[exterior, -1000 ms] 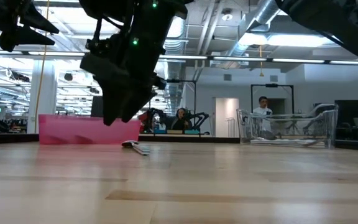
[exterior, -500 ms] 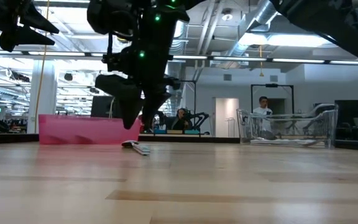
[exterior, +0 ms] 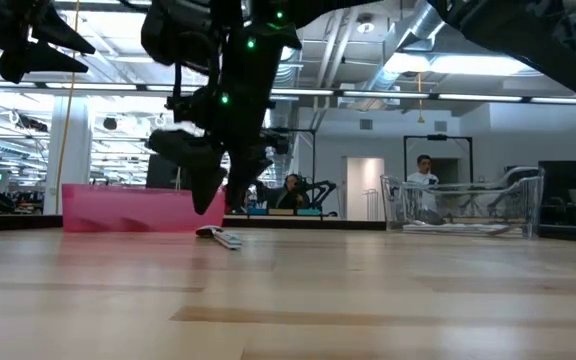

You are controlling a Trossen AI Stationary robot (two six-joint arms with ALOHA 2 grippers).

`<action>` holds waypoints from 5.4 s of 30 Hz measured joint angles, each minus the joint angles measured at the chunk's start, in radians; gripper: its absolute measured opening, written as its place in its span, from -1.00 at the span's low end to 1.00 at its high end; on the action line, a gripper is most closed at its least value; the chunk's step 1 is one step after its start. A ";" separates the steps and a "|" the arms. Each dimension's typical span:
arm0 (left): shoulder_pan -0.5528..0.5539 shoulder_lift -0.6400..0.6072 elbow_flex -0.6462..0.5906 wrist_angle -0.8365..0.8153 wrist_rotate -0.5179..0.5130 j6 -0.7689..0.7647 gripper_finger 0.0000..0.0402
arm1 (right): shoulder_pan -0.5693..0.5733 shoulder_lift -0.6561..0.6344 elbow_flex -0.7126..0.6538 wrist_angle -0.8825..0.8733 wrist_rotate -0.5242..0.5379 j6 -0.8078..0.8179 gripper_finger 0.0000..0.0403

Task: Sort silverware by color (type)
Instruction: Put the patterned blue spoon into the transparent bin

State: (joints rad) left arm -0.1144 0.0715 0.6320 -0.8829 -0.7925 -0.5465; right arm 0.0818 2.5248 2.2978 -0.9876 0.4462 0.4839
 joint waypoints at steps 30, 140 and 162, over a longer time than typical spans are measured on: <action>0.000 0.000 0.000 0.000 0.000 0.000 0.02 | -0.026 -0.004 -0.115 0.061 -0.178 0.068 0.02; 0.000 0.000 0.000 0.000 0.000 0.000 0.02 | 0.449 -0.285 -0.029 0.117 0.224 -0.006 -0.85; 0.000 0.000 0.000 0.000 0.000 0.000 0.02 | 0.547 -0.284 -0.040 -0.575 0.043 0.528 -0.84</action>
State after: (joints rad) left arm -0.1146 0.0719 0.6323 -0.8829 -0.7922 -0.5466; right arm 0.6292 2.2410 2.2578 -1.5631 0.4893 1.0120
